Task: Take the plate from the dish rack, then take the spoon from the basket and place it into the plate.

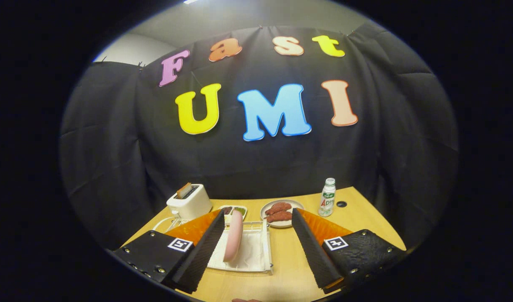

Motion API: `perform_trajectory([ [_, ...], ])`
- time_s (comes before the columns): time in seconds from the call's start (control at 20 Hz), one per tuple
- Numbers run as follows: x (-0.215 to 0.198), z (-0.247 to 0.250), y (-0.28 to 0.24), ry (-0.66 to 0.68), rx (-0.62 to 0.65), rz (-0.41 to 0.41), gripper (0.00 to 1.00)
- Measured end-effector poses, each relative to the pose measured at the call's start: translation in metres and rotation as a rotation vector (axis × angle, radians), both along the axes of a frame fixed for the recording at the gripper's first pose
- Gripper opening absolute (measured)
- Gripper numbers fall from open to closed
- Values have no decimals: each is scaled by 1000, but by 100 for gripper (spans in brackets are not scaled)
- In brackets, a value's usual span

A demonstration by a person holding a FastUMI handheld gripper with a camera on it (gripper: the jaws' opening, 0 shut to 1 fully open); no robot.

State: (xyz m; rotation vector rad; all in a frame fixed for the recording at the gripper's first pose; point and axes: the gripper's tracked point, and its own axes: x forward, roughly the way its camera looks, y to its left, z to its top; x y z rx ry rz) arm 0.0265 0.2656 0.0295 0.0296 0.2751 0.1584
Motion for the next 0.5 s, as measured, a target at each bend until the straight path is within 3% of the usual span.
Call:
perform_trajectory([
  [0.25, 30, -17, 19, 84, -65, -5, 98],
  [0.4, 44, -37, 39, 164, -96, 42, 98],
  [0.5, 55, -51, 45, 206, -126, 40, 94],
])
